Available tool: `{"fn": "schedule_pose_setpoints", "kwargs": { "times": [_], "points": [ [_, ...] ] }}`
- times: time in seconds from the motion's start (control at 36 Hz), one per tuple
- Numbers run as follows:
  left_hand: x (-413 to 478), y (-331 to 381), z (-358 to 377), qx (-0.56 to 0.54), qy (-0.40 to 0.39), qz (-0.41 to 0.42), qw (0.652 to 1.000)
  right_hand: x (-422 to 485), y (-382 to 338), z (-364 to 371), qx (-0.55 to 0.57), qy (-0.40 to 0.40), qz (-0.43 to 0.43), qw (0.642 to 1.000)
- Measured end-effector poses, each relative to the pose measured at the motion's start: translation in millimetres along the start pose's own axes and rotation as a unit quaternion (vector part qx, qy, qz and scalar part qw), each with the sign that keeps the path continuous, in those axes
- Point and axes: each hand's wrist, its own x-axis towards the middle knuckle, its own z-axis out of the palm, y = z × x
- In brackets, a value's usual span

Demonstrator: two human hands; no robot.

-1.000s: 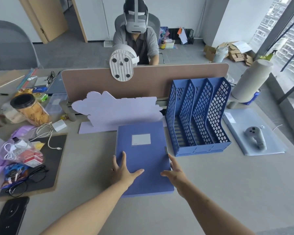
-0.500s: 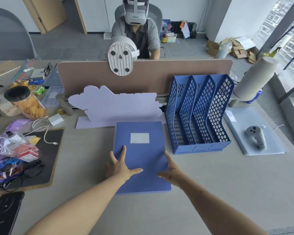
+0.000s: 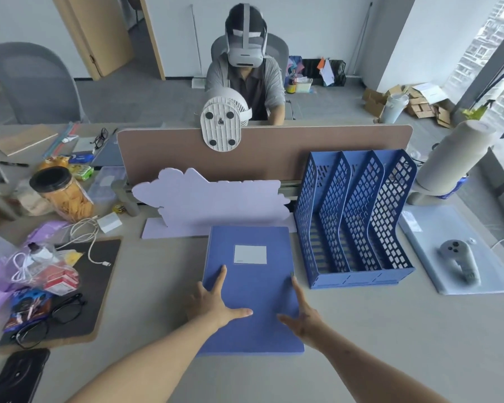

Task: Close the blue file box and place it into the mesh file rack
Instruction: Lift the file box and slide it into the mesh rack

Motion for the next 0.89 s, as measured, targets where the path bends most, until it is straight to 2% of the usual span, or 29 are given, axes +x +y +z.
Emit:
{"fn": "schedule_pose_setpoints", "kwargs": {
  "times": [0.14, 0.33, 0.56, 0.64, 0.75, 0.89],
  "points": [
    [-10.1, -19.5, 3.3, -0.116, 0.027, 0.019, 0.993, -15.6, -4.7, 14.0, 0.058, 0.007, -0.059, 0.997],
    [-24.3, -30.1, -11.4, -0.175, 0.1, 0.064, 0.977, -29.7, -25.3, 32.7, 0.143, 0.078, -0.121, 0.979],
    [-35.9, -25.0, -65.4, -0.2, 0.156, 0.209, 0.944, -51.5, -74.7, -16.7, 0.125, 0.172, -0.174, 0.961],
    [-38.0, -17.1, -80.9, -0.211, 0.163, 0.265, 0.927, -59.4, -91.6, -47.8, 0.12, 0.164, -0.176, 0.963],
    [-39.1, -0.9, -92.8, -0.219, 0.154, 0.311, 0.912, -76.3, -110.8, -89.6, 0.096, 0.113, -0.175, 0.973],
    [-37.3, 25.9, -92.8, -0.212, 0.134, 0.352, 0.902, -99.5, -117.1, -118.5, 0.054, 0.152, -0.16, 0.974]
  ]
}}
